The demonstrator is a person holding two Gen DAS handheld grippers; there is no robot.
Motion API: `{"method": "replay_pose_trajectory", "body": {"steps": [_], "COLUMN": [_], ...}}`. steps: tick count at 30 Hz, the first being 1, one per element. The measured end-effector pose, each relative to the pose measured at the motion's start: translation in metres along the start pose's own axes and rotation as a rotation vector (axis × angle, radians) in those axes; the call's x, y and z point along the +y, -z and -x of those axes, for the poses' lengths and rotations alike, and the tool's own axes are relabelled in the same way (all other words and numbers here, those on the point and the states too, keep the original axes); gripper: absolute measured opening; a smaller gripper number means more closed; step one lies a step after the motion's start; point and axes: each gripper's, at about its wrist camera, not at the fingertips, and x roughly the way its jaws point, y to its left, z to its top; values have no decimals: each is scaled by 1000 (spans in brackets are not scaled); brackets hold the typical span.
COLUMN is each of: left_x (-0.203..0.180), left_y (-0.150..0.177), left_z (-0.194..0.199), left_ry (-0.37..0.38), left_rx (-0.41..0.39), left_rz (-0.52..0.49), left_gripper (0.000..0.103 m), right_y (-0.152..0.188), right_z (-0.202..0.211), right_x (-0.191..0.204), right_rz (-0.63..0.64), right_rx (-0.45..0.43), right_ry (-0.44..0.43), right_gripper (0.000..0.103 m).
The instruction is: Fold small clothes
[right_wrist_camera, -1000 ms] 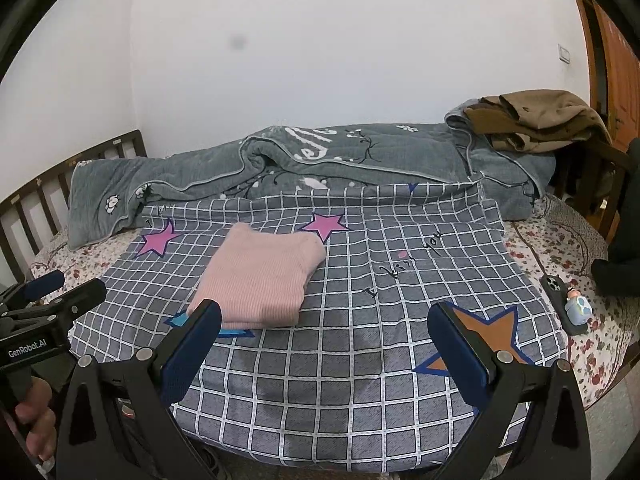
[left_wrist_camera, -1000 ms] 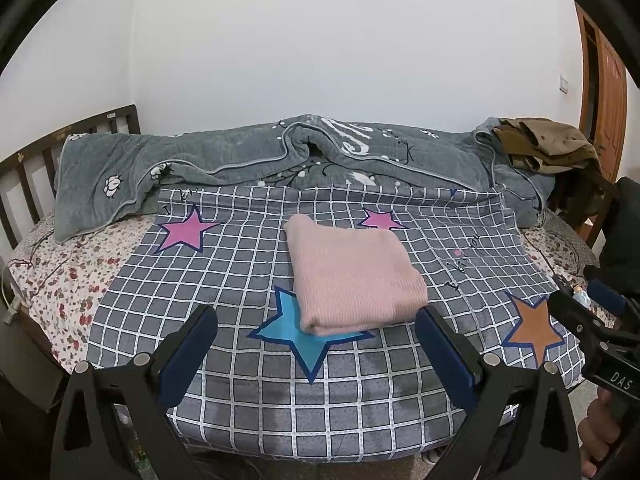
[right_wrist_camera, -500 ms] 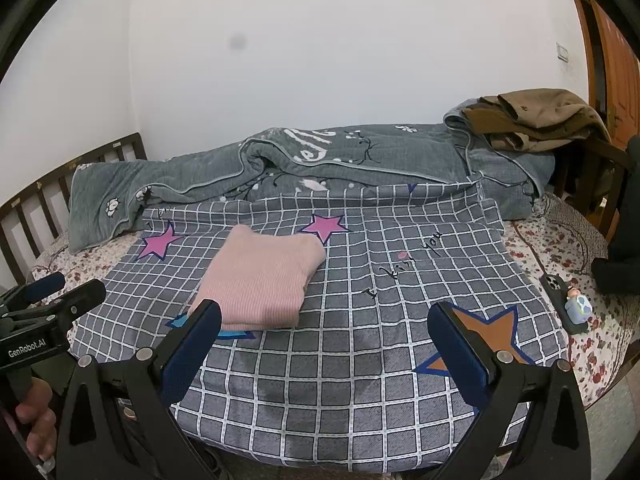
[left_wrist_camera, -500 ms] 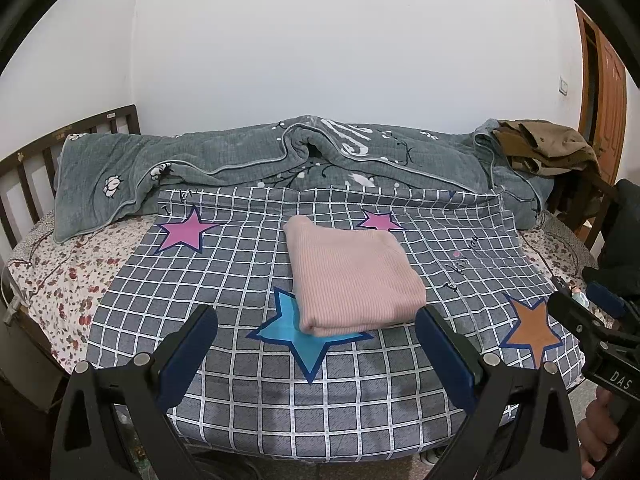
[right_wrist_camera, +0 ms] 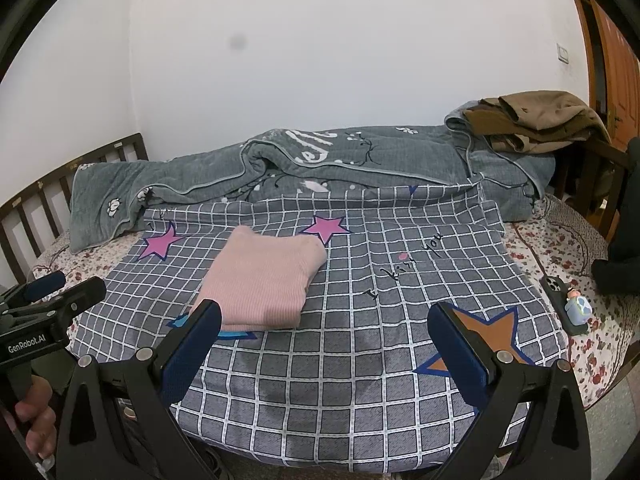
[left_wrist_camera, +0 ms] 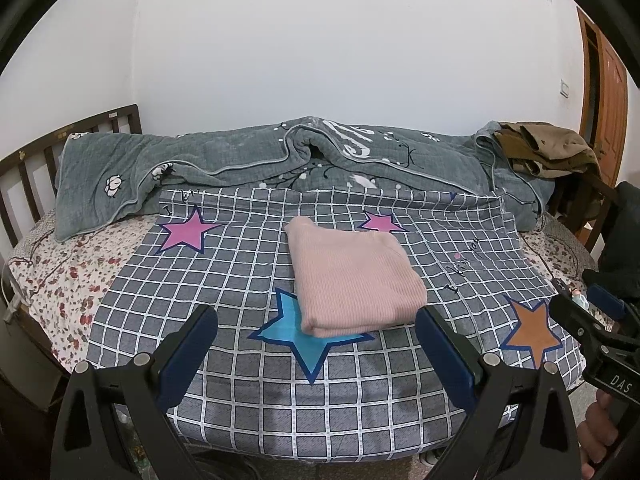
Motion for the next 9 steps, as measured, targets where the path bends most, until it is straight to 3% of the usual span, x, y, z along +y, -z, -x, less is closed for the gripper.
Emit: {"method": "replay_pose_trajectory", "body": {"steps": [9], "left_x": [-1], "left_y": [-1], "left_z": [1], "left_ry": [-4], "left_rx": [-4], "left_rz": [-6], "left_gripper": [100], "right_y": [-1], "right_z": [1], "right_x": [7], "right_rz": [-1], "right_rx": [-1], "right_ry": [-3], "right_gripper": [101]}}
